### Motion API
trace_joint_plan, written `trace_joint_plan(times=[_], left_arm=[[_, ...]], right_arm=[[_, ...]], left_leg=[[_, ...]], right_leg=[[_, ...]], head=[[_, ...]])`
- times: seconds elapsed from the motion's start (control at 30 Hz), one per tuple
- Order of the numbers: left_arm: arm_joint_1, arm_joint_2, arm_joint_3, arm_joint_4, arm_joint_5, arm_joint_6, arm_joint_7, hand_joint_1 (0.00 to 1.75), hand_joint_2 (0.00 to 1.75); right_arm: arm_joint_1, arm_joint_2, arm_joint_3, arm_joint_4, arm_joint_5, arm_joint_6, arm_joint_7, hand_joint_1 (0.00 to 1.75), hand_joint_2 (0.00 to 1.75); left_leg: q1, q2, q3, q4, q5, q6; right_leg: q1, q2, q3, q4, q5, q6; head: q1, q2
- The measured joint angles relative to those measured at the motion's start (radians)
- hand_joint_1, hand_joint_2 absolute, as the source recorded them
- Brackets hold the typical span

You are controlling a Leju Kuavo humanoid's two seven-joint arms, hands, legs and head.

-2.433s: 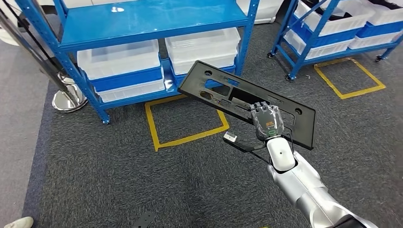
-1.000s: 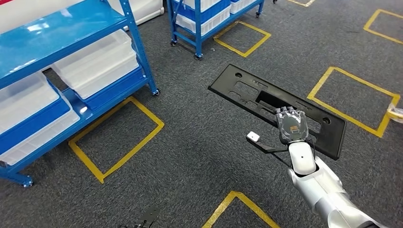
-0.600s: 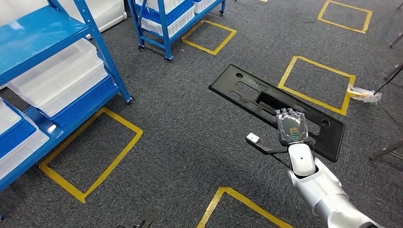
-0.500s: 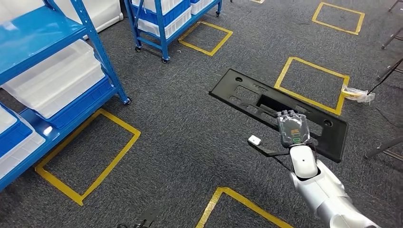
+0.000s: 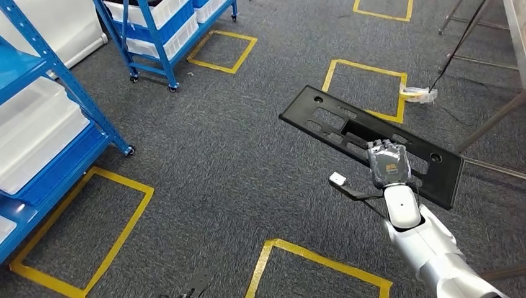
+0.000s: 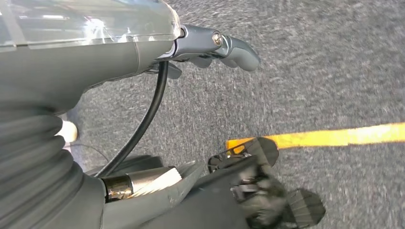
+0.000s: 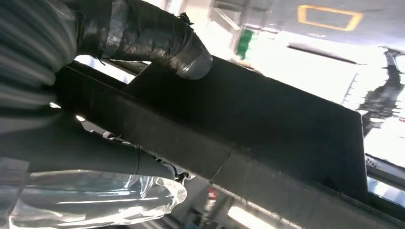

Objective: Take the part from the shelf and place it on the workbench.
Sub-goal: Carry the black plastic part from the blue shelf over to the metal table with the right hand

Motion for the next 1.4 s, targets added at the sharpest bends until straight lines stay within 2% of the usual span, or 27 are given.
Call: trace_joint_plan(times=[0.07, 0.1, 0.13, 0.2, 0.27, 0.33, 0.4, 0.43, 0.47, 0.53, 0.6, 0.63, 0.67, 0.7, 0.77, 0.83, 0.9, 0.93, 0.97, 1.03, 1.1, 1.13, 1.17, 1.2, 1.27, 1.33, 1.4], left_arm=[[0.005, 0.000, 0.000, 0.000, 0.000, 0.000, 0.000, 0.00, 1.75], [0.008, 0.000, 0.000, 0.000, 0.000, 0.000, 0.000, 0.00, 1.75], [0.009, 0.000, 0.000, 0.000, 0.000, 0.000, 0.001, 0.00, 1.75], [0.008, 0.000, 0.000, 0.000, 0.000, 0.001, 0.001, 0.00, 1.75], [0.007, 0.001, 0.000, 0.000, 0.000, 0.001, 0.001, 0.00, 1.75], [0.006, 0.001, 0.000, 0.000, 0.000, 0.001, 0.002, 0.00, 1.75], [0.005, -0.001, 0.000, 0.000, -0.001, 0.000, 0.002, 0.00, 1.75], [0.003, -0.001, 0.000, 0.000, -0.002, 0.000, 0.003, 0.00, 1.75], [0.001, -0.003, 0.001, -0.001, -0.003, -0.001, 0.002, 0.00, 1.75], [-0.001, -0.004, 0.001, -0.002, -0.004, -0.002, 0.002, 0.00, 1.75], [0.001, -0.004, 0.001, -0.002, -0.004, -0.003, 0.003, 0.00, 1.75], [0.001, -0.004, 0.001, -0.002, -0.004, -0.003, 0.003, 0.00, 1.75], [0.001, -0.004, 0.001, -0.002, -0.004, -0.004, 0.003, 0.00, 1.75], [0.001, -0.004, 0.001, -0.002, -0.005, -0.004, 0.003, 0.00, 1.75], [-0.001, -0.004, 0.001, -0.002, -0.006, -0.004, 0.002, 0.00, 1.75], [-0.001, -0.004, 0.001, -0.002, -0.008, -0.003, 0.002, 0.00, 1.75], [-0.002, -0.004, 0.001, -0.002, -0.009, -0.003, 0.002, 0.00, 1.75], [-0.004, -0.005, 0.001, -0.003, -0.010, -0.004, 0.002, 0.00, 1.75], [-0.005, -0.005, 0.001, -0.004, -0.012, -0.004, 0.002, 0.00, 1.75], [-0.006, -0.005, 0.001, -0.004, -0.013, -0.004, 0.000, 0.00, 1.75], [-0.002, -0.004, 0.001, -0.004, -0.013, -0.004, -0.001, 0.00, 1.75], [0.001, -0.004, 0.001, -0.004, -0.013, -0.004, 0.000, 0.00, 1.75], [0.001, -0.004, 0.001, -0.004, -0.013, -0.004, 0.000, 0.00, 1.75], [0.001, -0.004, 0.001, -0.004, -0.013, -0.004, 0.000, 0.00, 1.75], [-0.001, -0.003, 0.001, -0.004, -0.013, -0.004, -0.001, 0.00, 1.75], [-0.002, -0.002, 0.001, -0.004, -0.013, -0.005, 0.000, 0.00, 1.75], [-0.003, -0.001, 0.001, -0.004, -0.013, -0.005, 0.000, 0.00, 1.75]], right_arm=[[-0.001, 0.001, 0.000, -0.001, 0.000, 0.001, 0.000, 1.73, 1.75], [-0.001, 0.001, 0.000, -0.001, 0.000, 0.001, 0.000, 1.73, 1.75], [0.000, 0.001, 0.000, -0.001, 0.000, 0.001, 0.000, 1.73, 1.75], [0.000, 0.001, 0.000, -0.001, 0.001, 0.002, 0.000, 1.73, 1.75], [-0.002, 0.002, 0.000, -0.001, 0.003, 0.002, 0.000, 1.73, 1.75], [-0.002, 0.002, 0.000, -0.001, 0.004, 0.004, 0.000, 1.73, 1.75], [0.000, -0.003, 0.000, 0.000, 0.004, 0.005, 0.001, 1.73, 1.75], [0.001, -0.005, 0.000, 0.000, 0.004, 0.005, 0.001, 1.73, 1.75], [-0.001, -0.007, 0.001, 0.000, 0.004, 0.005, 0.001, 1.73, 1.75], [-0.006, -0.008, 0.001, 0.001, 0.005, 0.006, 0.002, 1.73, 1.75], [-0.006, -0.007, 0.002, 0.003, 0.005, 0.007, 0.002, 1.73, 1.75], [-0.005, -0.007, 0.002, 0.005, 0.005, 0.008, 0.002, 1.73, 1.75], [-0.004, -0.007, 0.002, 0.007, 0.005, 0.008, 0.002, 1.73, 1.75], [-0.005, -0.007, 0.002, 0.008, 0.005, 0.008, 0.003, 1.73, 1.75], [-0.008, -0.007, 0.003, 0.009, 0.005, 0.008, 0.004, 1.73, 1.75], [-0.012, -0.007, 0.003, 0.010, 0.005, 0.008, 0.005, 1.73, 1.75], [-0.014, -0.011, 0.003, 0.013, 0.005, 0.008, 0.005, 1.73, 1.75], [-0.016, -0.012, 0.003, 0.015, 0.005, 0.008, 0.004, 1.73, 1.75], [-0.019, -0.013, 0.003, 0.015, 0.005, 0.007, 0.003, 1.73, 1.75], [-0.028, -0.013, 0.003, 0.016, 0.005, 0.007, 0.002, 1.73, 1.75], [-0.032, -0.011, 0.003, 0.016, 0.005, 0.007, 0.001, 1.73, 1.75], [-0.031, -0.010, 0.003, 0.017, 0.005, 0.007, 0.000, 1.73, 1.75], [-0.031, -0.010, 0.003, 0.017, 0.005, 0.007, 0.000, 1.73, 1.75], [-0.030, -0.010, 0.003, 0.018, 0.005, 0.007, 0.000, 1.73, 1.75], [-0.031, -0.007, 0.003, 0.019, 0.005, 0.007, 0.000, 1.73, 1.75], [-0.031, -0.005, 0.003, 0.020, 0.005, 0.007, 0.000, 1.73, 1.75], [-0.028, -0.009, 0.003, 0.022, 0.005, 0.007, 0.000, 1.73, 1.75]], left_leg=[[0.001, -0.027, -0.066, 0.135, -0.057, -0.001], [0.000, -0.031, -0.089, 0.177, -0.064, -0.001], [0.000, -0.033, -0.096, 0.181, -0.049, 0.001], [0.000, -0.050, -0.062, 0.083, 0.029, 0.007], [0.003, -0.095, -0.013, -0.033, 0.083, 0.014], [0.002, -0.116, 0.004, -0.075, 0.085, 0.018], [0.001, -0.093, 0.010, -0.088, 0.088, 0.025], [0.002, -0.080, 0.014, -0.098, 0.093, 0.032], [0.003, -0.066, 0.020, -0.109, 0.097, 0.039], [0.000, -0.040, 0.026, -0.120, 0.101, 0.048], [-0.003, -0.013, 0.028, -0.120, 0.099, 0.049], [-0.003, 0.000, 0.028, -0.119, 0.096, 0.049], [-0.003, 0.013, 0.029, -0.118, 0.094, 0.047], [-0.002, 0.026, 0.032, -0.115, 0.090, 0.044], [-0.006, 0.048, 0.037, -0.111, 0.079, 0.035], [-0.011, 0.068, 0.043, -0.110, 0.072, 0.024], [-0.011, 0.085, 0.049, -0.113, 0.066, 0.012], [-0.008, 0.074, 0.051, -0.107, 0.059, 0.006], [-0.005, 0.051, 0.043, -0.086, 0.043, 0.002], [-0.001, -0.009, -0.004, 0.019, -0.012, 0.000], [0.000, -0.029, -0.075, 0.153, -0.059, 0.000], [0.000, -0.032, -0.097, 0.186, -0.058, 0.002], [-0.001, -0.034, -0.101, 0.177, -0.036, 0.004], [-0.001, -0.041, -0.086, 0.129, 0.004, 0.008], [0.001, -0.084, -0.034, -0.006, 0.075, 0.016], [0.001, -0.115, -0.002, -0.076, 0.094, 0.021], [-0.001, -0.100, 0.006, -0.087, 0.093, 0.027]], right_leg=[[0.001, 0.026, 0.000, 0.001, -0.001, -0.007], [0.002, 0.041, 0.000, 0.002, -0.001, -0.007], [0.003, 0.057, 0.000, 0.004, -0.001, -0.007], [0.002, 0.090, 0.000, 0.011, -0.004, -0.005], [0.001, 0.117, -0.006, 0.021, -0.008, 0.002], [-0.005, 0.141, -0.018, 0.025, -0.005, 0.014], [-0.010, 0.158, -0.025, 0.021, 0.001, 0.027], [-0.008, 0.142, -0.030, 0.025, -0.003, 0.032], [-0.005, 0.113, -0.041, 0.047, -0.016, 0.036], [-0.002, 0.043, -0.090, 0.150, -0.069, 0.043], [-0.007, 0.020, -0.147, 0.265, -0.108, 0.051], [-0.011, 0.015, -0.156, 0.281, -0.102, 0.054], [-0.014, 0.010, -0.144, 0.255, -0.079, 0.057], [-0.017, -0.002, -0.110, 0.191, -0.043, 0.059], [-0.010, -0.044, -0.041, 0.060, 0.002, 0.054], [0.001, -0.061, -0.017, 0.012, 0.006, 0.039], [0.004, -0.037, -0.017, 0.010, 0.008, 0.024], [0.003, -0.025, -0.014, 0.006, 0.009, 0.017], [0.000, -0.014, -0.011, 0.001, 0.011, 0.009], [-0.002, 0.009, -0.006, -0.003, 0.012, -0.004], [0.001, 0.037, -0.006, -0.001, 0.010, -0.010], [0.003, 0.054, -0.005, 0.001, 0.009, -0.011], [0.004, 0.071, -0.005, 0.004, 0.008, -0.011], [0.004, 0.087, -0.005, 0.007, 0.007, -0.010], [0.002, 0.118, -0.007, 0.016, 0.003, -0.005], [-0.003, 0.144, -0.014, 0.020, 0.003, 0.007], [-0.007, 0.168, -0.020, 0.015, 0.009, 0.021]], head=[[0.000, 0.000], [0.000, 0.000], [0.000, 0.000], [0.000, 0.000], [0.000, 0.000], [0.000, 0.000], [0.000, 0.000], [0.001, 0.000], [0.003, 0.000], [0.007, 0.000], [0.007, 0.000], [0.007, 0.000], [0.007, 0.000], [0.007, 0.000], [0.007, 0.000], [0.006, 0.000], [0.005, 0.000], [0.004, 0.000], [0.003, 0.000], [0.001, 0.000], [0.000, 0.000], [0.000, 0.000], [0.000, 0.000], [0.000, 0.000], [0.001, 0.000], [0.001, 0.000], [0.001, 0.000]])
